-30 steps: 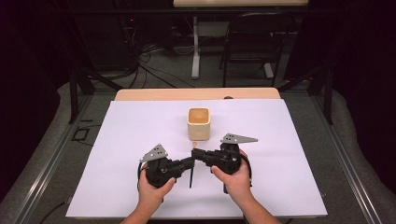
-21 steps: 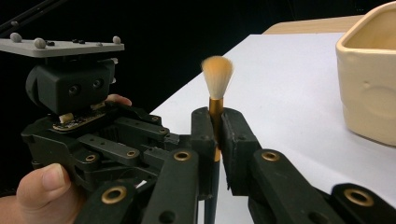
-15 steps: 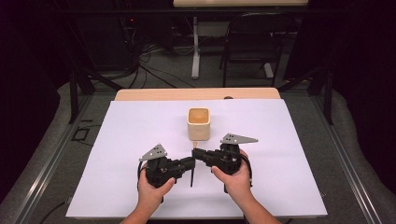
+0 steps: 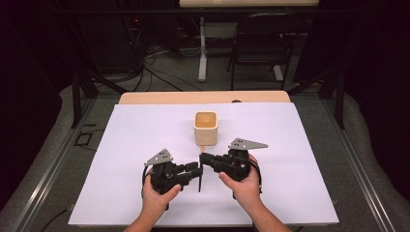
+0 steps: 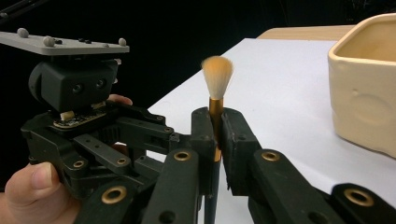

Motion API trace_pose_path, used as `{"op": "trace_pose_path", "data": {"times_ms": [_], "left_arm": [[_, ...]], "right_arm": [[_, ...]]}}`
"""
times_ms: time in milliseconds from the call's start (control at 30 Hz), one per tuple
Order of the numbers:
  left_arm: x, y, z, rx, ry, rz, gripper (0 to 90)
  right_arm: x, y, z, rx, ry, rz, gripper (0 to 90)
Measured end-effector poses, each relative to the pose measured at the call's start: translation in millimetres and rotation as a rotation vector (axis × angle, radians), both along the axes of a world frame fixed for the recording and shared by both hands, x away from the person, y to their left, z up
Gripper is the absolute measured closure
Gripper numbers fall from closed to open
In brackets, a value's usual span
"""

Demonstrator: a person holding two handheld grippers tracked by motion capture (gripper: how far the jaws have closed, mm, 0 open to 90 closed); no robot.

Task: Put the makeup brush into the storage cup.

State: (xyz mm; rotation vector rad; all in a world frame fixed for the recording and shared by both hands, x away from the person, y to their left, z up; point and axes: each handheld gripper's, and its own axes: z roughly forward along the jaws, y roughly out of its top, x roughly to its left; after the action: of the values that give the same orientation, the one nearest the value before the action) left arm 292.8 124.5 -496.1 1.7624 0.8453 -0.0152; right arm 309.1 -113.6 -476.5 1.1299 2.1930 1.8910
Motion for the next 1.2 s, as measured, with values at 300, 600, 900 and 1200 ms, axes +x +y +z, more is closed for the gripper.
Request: {"op": "trace_pose_path", "data": {"times_ms": [300,600,900,1200], "left_arm": [[3.0,1.7,-2.5,0.026,-0.005,0.018,56.0],[4.8,3.1,-4.8,0.047,-0.018,0.038,51.2],[4.8,3.8,-5.6,0.072,-0.028,0.047,50.1],[5.6,6.8,-4.6,0.077,-0.032,0.064,48.9]], "right_arm": [[-0.2,-1.2,1.0,-0.009,-0.024,-0.012,84.1],[-0.4,-3.8,2.2,-0.040,-0.048,-0.035,84.1],[-0.5,-6.8,3.8,-0.075,-0.076,-0.047,84.1],[-0.5,-8.0,4.3,-0.089,-0.100,-0.065,84.1]]}}
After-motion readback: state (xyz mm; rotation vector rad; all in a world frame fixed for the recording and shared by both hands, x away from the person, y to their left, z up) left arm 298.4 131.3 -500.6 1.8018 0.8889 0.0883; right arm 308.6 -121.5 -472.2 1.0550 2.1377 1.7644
